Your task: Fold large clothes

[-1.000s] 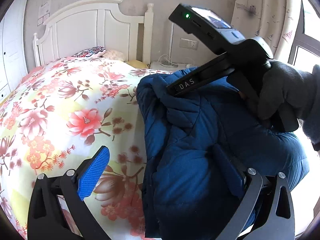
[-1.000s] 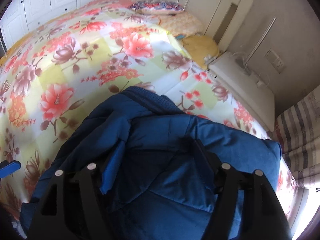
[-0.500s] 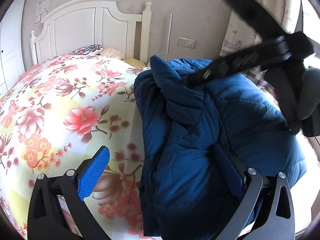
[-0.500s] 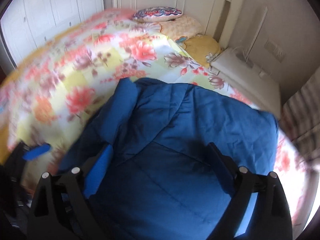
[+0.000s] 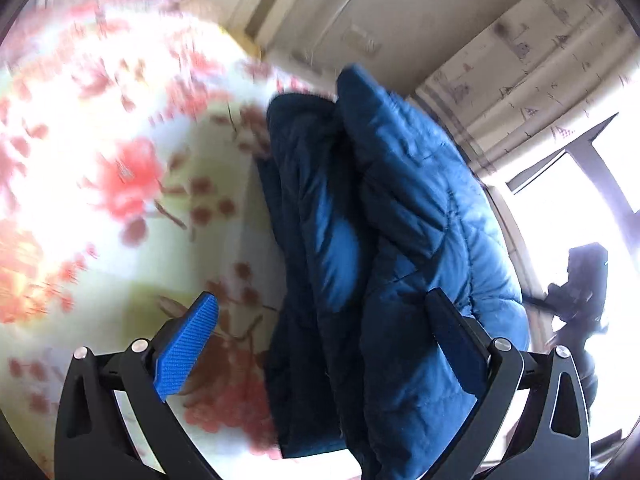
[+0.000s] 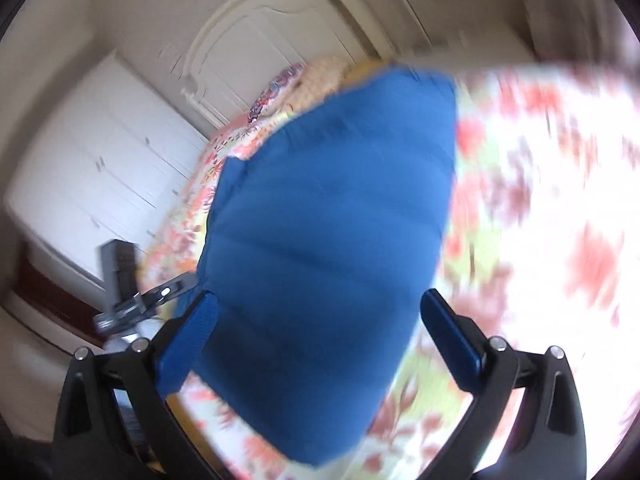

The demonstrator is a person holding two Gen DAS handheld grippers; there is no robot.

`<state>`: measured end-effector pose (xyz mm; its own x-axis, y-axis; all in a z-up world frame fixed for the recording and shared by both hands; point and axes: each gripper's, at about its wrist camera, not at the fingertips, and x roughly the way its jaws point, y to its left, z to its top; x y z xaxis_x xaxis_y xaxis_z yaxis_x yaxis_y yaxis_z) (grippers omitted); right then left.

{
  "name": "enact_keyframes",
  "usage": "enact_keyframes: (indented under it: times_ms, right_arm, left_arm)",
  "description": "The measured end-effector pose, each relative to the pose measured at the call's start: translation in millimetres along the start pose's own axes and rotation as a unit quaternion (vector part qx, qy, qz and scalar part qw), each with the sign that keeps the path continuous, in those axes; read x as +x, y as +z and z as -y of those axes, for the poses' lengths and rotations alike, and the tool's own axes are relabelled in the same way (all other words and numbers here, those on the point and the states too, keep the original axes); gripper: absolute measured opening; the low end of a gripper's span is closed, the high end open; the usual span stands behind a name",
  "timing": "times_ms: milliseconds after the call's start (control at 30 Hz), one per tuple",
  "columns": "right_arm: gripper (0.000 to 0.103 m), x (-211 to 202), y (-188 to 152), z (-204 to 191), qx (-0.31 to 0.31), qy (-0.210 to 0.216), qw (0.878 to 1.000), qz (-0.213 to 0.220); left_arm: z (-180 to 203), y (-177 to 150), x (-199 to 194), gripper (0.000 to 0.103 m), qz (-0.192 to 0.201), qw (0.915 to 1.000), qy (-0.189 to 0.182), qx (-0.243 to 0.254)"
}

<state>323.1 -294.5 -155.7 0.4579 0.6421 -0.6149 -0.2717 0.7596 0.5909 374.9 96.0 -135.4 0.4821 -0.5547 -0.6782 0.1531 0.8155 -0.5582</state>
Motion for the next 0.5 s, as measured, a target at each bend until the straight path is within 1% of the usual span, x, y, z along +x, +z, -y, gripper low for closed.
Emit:
enact_keyframes:
  times_ms: [33, 100, 133, 167, 267, 300, 333, 367, 400, 433, 467, 500]
  right_arm:
    - [0.101, 7.8, -6.7, 11.3, 0.025, 0.022, 0.999, -0.018]
    - [0.101, 24.6, -15.8, 21.6, 0.047, 0.039, 0.997, -0.048]
    - [0.101, 34.1, -20.1, 23.9, 0.050, 0.047, 0.996, -0.060]
    - [0.101, 41.0, -22.7, 25.8, 0.057, 0.062, 0.995, -0.060]
    - [0.100, 46.7, -26.4, 28.3, 0.059, 0.081, 0.994, -0.036]
    - [0.097, 45.6, -29.1, 24.5, 0.044, 0.078, 0.996, -0.019]
    - [0.086, 41.6, -31.8, 21.6, 0.031, 0.068, 0.997, -0.007]
    - [0.076, 38.4, -31.9, 15.4, 0.010, 0.051, 0.999, 0.006]
    - [0.072, 32.5, -29.8, 8.6, -0.015, 0.032, 0.999, 0.024]
    - [0.067, 27.2, -28.2, 4.8, -0.030, 0.025, 0.998, 0.040]
    - [0.065, 19.4, -23.9, 4.3, -0.038, 0.018, 0.997, 0.061]
    - [0.065, 16.3, -19.4, 4.5, -0.043, 0.010, 0.996, 0.073]
  left_arm:
    - [-4.5, 1.0, 8.1, 0.099, -0.014, 0.9998, -0.010, -0.005]
    - [-12.3, -0.4, 19.8, 0.099, -0.028, 0.9987, -0.033, -0.027]
    - [-12.8, -1.7, 20.1, 0.099, -0.024, 0.9987, -0.035, -0.026]
    - [-11.9, -3.3, 20.8, 0.099, -0.022, 0.9990, -0.034, -0.021]
    - [-9.0, -6.5, 23.3, 0.099, -0.017, 0.9991, -0.034, -0.018]
    - [-7.1, -7.1, 25.4, 0.094, -0.021, 0.9989, -0.040, -0.014]
    - [-5.4, -7.5, 28.0, 0.087, -0.029, 0.9977, -0.060, -0.015]
    - [-2.2, -6.1, 30.1, 0.077, -0.029, 0.9960, -0.082, -0.020]
    - [6.6, -1.0, 31.5, 0.071, -0.015, 0.9965, -0.082, -0.009]
    - [17.7, 4.5, 34.6, 0.070, -0.005, 0.9974, -0.072, 0.007]
    - [26.3, 9.1, 38.0, 0.064, 0.001, 0.9978, -0.064, 0.015]
    - [40.0, 17.8, 45.1, 0.060, 0.009, 0.9983, -0.052, 0.024]
